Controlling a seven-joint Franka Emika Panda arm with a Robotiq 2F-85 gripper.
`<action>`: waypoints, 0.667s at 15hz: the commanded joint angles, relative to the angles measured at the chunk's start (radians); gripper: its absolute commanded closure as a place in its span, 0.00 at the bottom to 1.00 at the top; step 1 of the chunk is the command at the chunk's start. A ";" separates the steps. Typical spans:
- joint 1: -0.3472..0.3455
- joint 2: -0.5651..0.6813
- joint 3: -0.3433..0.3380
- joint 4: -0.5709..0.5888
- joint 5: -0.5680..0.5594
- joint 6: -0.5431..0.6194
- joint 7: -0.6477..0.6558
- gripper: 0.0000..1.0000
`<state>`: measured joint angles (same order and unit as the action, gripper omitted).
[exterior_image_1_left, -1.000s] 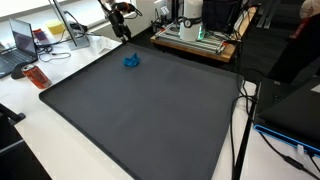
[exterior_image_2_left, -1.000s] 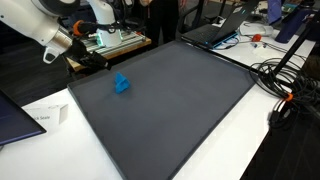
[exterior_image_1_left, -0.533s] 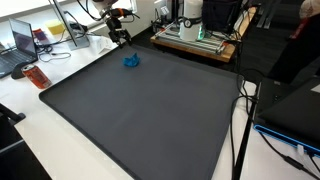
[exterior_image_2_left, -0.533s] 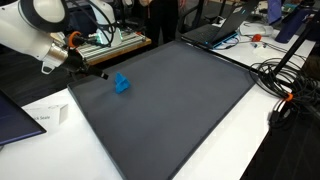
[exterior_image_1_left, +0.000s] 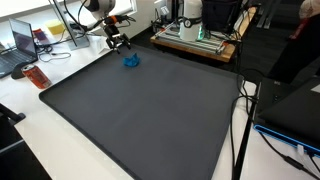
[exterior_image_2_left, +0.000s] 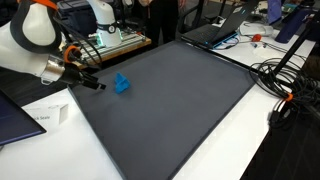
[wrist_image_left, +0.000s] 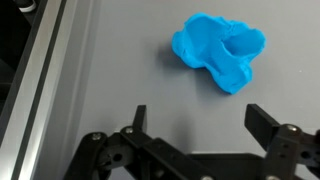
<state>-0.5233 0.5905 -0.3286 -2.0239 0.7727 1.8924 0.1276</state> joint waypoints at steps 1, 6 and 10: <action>-0.023 0.074 0.001 0.088 0.038 -0.064 0.053 0.00; -0.033 0.124 -0.003 0.144 0.045 -0.090 0.121 0.00; -0.052 0.157 -0.003 0.180 0.044 -0.143 0.159 0.00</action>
<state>-0.5495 0.7090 -0.3291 -1.8967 0.7898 1.8178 0.2550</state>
